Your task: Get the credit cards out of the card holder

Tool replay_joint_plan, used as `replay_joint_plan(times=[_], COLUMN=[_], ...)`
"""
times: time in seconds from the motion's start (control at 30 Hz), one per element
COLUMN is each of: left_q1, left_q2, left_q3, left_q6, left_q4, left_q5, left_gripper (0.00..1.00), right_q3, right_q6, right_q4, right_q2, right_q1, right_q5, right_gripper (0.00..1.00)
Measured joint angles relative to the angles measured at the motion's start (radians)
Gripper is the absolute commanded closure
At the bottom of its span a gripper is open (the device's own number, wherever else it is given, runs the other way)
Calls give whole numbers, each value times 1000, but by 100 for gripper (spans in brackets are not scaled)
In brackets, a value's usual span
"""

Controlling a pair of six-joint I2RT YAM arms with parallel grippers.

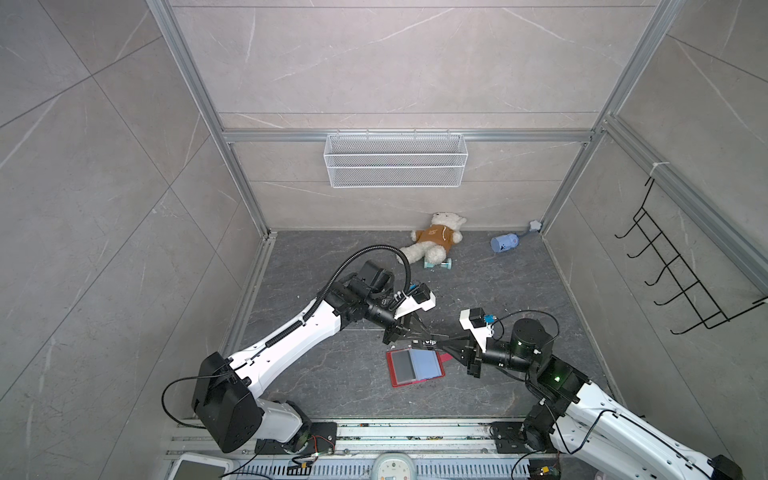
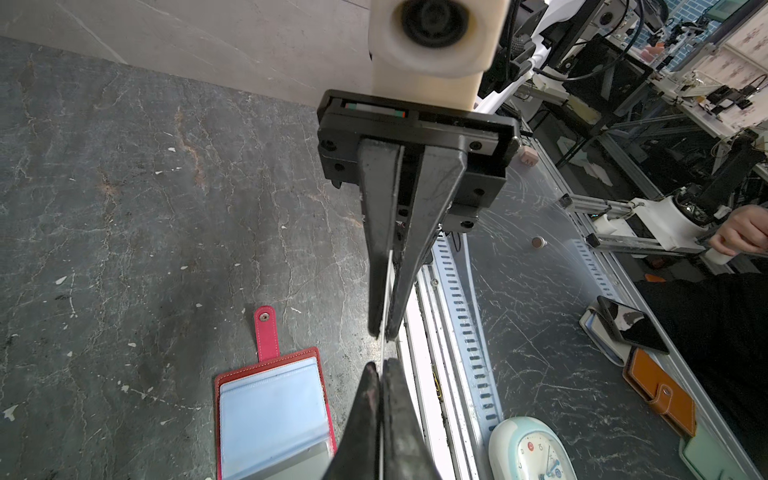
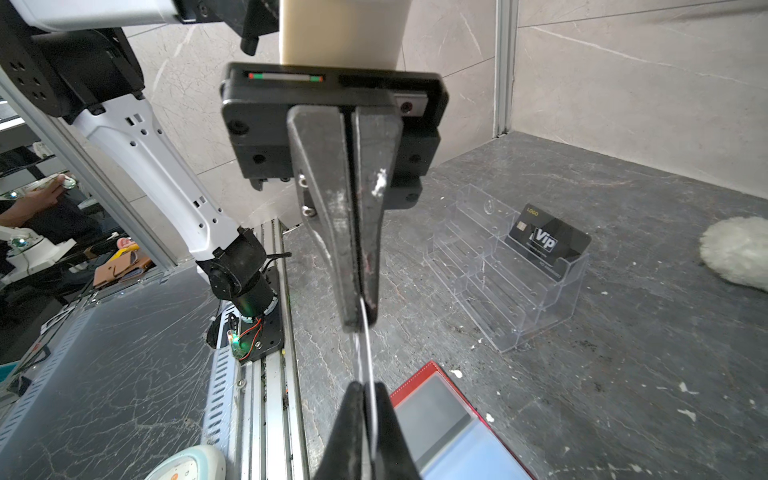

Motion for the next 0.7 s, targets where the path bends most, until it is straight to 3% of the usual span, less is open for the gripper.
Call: replay_joint_plan(times=[0.17, 0.23, 0.4, 0.43, 0.7], left_q1=[0, 0, 1, 2, 14], left_q2=[-22, -33, -56, -58, -72], left_q3=[-1, -3, -16, -17, -23], left_q6=[0, 0, 0, 0, 0], left_q4=[0, -1, -2, -2, -15], left_q5=[-39, -50, -74, -78, -99], left_gripper=[100, 100, 100, 100, 100], right_q3=[2, 3, 4, 4, 4], right_q6=[17, 23, 39, 39, 67], right_q4=[-1, -5, -18, -22, -62], right_q2=[-2, -5, -38, -46, -107], right_q1=[1, 1, 1, 1, 1], right_q5=[18, 34, 93, 105, 193], right_gripper=[46, 29, 11, 3, 1])
